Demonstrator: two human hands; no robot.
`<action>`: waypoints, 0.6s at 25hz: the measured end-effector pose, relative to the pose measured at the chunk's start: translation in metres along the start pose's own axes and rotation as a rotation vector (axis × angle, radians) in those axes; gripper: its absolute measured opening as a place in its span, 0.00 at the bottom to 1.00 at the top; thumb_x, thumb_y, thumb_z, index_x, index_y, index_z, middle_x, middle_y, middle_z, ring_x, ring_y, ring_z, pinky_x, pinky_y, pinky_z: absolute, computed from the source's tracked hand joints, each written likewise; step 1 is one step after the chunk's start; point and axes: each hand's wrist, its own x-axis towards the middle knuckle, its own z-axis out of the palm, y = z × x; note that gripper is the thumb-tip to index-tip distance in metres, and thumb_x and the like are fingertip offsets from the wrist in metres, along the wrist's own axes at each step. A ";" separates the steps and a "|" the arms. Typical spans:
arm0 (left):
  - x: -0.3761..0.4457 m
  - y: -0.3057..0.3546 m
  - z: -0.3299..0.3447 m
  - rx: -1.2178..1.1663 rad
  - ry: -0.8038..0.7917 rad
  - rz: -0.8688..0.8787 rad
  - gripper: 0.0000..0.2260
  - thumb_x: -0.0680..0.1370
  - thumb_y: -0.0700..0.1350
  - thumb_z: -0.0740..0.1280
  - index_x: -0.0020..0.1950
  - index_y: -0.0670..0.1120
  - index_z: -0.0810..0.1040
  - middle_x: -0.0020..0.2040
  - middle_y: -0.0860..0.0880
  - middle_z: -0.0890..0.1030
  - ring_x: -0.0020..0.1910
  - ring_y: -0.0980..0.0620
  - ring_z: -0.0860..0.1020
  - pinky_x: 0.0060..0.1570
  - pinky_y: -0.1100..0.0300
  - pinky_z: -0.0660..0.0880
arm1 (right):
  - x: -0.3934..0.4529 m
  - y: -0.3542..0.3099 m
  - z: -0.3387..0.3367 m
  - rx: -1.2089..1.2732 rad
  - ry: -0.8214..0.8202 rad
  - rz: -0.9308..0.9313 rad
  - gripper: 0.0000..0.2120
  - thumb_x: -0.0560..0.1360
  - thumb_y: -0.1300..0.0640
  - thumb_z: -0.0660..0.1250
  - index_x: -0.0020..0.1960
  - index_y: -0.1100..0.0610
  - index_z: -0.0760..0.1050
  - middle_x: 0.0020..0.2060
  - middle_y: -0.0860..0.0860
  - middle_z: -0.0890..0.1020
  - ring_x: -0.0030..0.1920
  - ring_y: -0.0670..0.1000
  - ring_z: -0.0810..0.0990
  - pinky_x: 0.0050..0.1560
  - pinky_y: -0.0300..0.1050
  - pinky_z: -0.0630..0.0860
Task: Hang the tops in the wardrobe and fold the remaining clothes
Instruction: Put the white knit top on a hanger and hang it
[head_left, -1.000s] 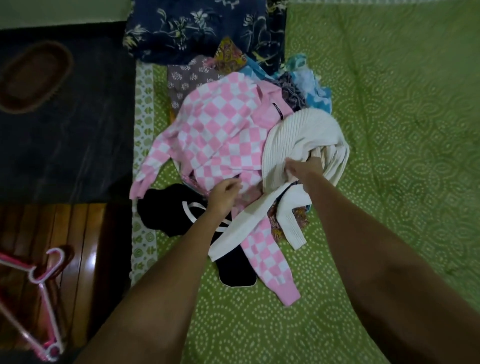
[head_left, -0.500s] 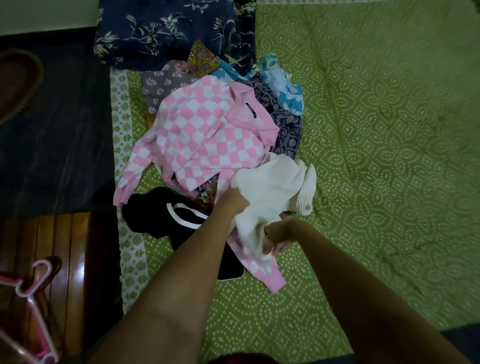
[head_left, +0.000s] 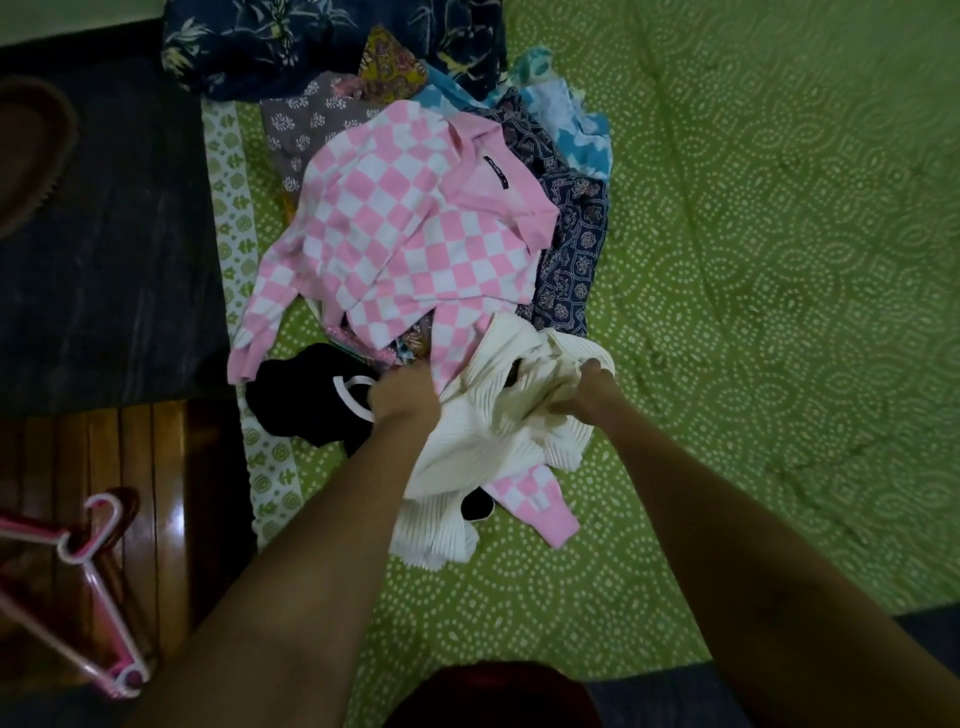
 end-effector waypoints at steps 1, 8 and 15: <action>0.002 0.017 -0.001 0.018 0.080 0.199 0.09 0.79 0.42 0.62 0.58 0.43 0.73 0.59 0.44 0.77 0.56 0.43 0.76 0.48 0.52 0.73 | 0.003 -0.001 0.005 -0.007 -0.050 0.018 0.47 0.68 0.50 0.76 0.75 0.64 0.50 0.68 0.64 0.67 0.67 0.62 0.69 0.61 0.51 0.70; 0.018 0.115 0.050 -0.195 -0.165 0.476 0.40 0.73 0.36 0.71 0.77 0.44 0.50 0.75 0.42 0.58 0.70 0.39 0.64 0.64 0.47 0.68 | 0.020 0.014 0.039 0.624 0.125 0.133 0.22 0.77 0.65 0.62 0.65 0.51 0.57 0.46 0.54 0.71 0.43 0.52 0.73 0.40 0.43 0.70; 0.015 0.088 0.026 -0.652 -0.229 0.246 0.24 0.72 0.27 0.56 0.64 0.47 0.74 0.66 0.52 0.72 0.55 0.47 0.75 0.40 0.65 0.73 | -0.007 0.052 0.010 0.901 0.096 -0.002 0.26 0.67 0.78 0.49 0.47 0.52 0.74 0.39 0.54 0.75 0.31 0.48 0.66 0.25 0.37 0.60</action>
